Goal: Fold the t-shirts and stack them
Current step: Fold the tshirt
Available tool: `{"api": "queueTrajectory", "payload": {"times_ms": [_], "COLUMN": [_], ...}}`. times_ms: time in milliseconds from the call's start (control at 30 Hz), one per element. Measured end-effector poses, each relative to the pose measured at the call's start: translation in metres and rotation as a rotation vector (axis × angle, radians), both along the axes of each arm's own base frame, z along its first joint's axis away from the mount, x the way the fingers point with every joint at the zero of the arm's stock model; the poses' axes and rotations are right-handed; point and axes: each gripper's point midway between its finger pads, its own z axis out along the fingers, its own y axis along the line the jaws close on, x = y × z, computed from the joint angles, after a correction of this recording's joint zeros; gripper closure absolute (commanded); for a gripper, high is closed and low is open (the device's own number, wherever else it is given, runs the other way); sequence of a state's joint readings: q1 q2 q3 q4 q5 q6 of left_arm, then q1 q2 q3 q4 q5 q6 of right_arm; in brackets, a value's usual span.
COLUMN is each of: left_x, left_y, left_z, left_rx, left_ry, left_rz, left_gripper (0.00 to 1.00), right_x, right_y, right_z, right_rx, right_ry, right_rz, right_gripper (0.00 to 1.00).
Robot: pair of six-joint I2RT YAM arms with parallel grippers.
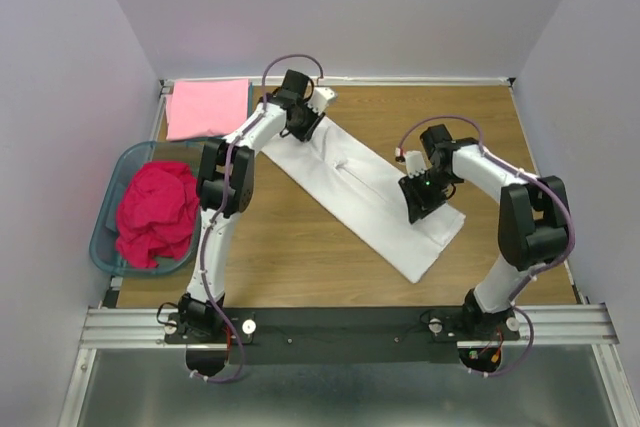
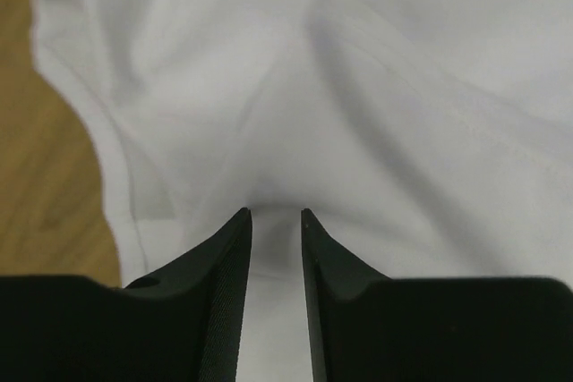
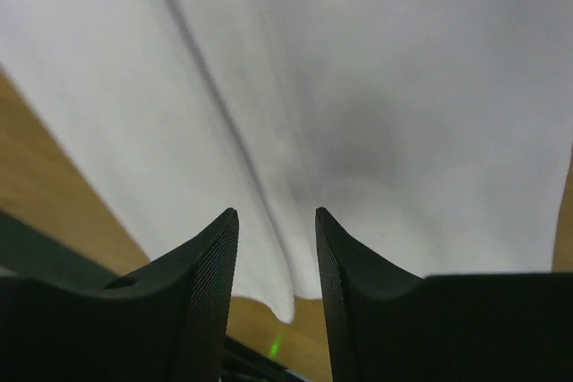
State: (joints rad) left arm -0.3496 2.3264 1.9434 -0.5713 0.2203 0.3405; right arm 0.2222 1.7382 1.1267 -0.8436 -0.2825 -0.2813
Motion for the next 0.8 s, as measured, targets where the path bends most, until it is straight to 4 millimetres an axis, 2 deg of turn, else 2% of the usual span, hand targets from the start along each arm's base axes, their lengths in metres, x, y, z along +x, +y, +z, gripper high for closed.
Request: {"api": "queueTrajectory", "payload": {"times_ms": [33,100,167,267,367,400,500,633,700,800], "left_x": [0.017,0.035,0.039,0.021,-0.008,-0.015,-0.045,-0.077,-0.082,-0.082], "left_y": [-0.004,-0.007,-0.007,-0.004,-0.010,-0.013,-0.024,-0.030,-0.031,-0.029], "left_z": [0.005,0.024,0.050,0.085,0.109,0.110,0.089,0.037,0.018,0.000], "left_rx": [-0.008,-0.027,-0.054,-0.109,-0.182,-0.199,-0.233,-0.211,-0.196,-0.172], "left_ry": [-0.023,-0.077,-0.116,-0.136,-0.125,-0.115,-0.031,0.118,0.163,0.195], "left_rz": [0.003,0.007,0.008,0.005,-0.010,-0.016,-0.034,-0.028,-0.024,-0.012], "left_gripper": [0.59,0.58,0.58,0.59,0.62,0.62,0.63,0.65,0.65,0.65], "right_x": [-0.009,-0.012,0.006,0.027,0.031,0.031,0.029,0.021,0.013,-0.003], "right_y": [0.007,0.020,0.026,0.031,0.031,0.031,0.029,0.026,0.024,0.023], "right_z": [0.008,0.031,0.058,0.073,0.060,0.052,0.029,0.009,0.002,-0.010], "right_rx": [0.031,0.088,0.120,0.136,0.128,0.121,0.101,0.084,0.081,0.072], "right_ry": [0.018,0.005,-0.065,-0.130,-0.101,-0.079,-0.021,0.025,0.047,0.090], "right_rz": [0.013,0.032,0.036,0.042,0.044,0.042,0.038,0.034,0.034,0.038], "right_gripper": [0.51,0.51,0.53,0.56,0.61,0.62,0.65,0.67,0.69,0.69]}}
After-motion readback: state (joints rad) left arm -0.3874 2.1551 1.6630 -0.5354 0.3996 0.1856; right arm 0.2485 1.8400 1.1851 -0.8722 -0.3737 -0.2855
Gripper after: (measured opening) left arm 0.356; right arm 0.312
